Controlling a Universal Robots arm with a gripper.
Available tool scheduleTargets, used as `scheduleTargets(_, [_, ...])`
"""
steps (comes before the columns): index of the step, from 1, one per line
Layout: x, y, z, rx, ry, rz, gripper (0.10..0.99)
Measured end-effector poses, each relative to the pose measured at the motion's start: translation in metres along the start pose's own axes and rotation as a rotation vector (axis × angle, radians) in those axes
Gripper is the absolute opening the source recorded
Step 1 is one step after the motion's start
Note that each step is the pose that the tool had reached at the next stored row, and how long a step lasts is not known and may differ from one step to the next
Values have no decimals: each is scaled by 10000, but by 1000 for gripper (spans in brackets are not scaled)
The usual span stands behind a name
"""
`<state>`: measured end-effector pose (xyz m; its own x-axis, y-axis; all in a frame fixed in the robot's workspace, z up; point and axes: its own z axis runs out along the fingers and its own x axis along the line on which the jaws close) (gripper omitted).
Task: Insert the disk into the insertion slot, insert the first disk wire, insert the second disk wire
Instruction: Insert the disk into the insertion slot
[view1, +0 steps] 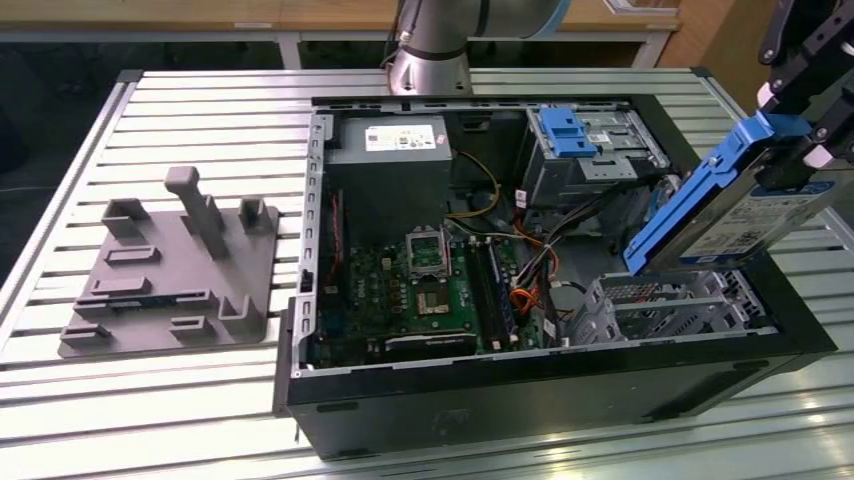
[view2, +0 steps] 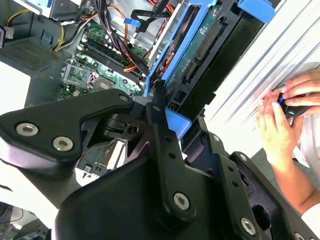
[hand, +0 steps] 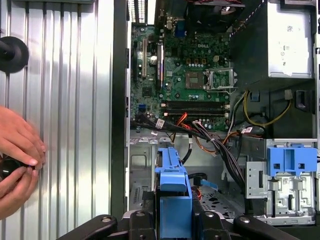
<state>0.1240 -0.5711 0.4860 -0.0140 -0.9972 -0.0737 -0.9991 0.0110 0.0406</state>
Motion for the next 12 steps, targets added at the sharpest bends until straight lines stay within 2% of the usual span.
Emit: scheduleTargets(12, [1, 5, 56, -3, 9, -47, 365])
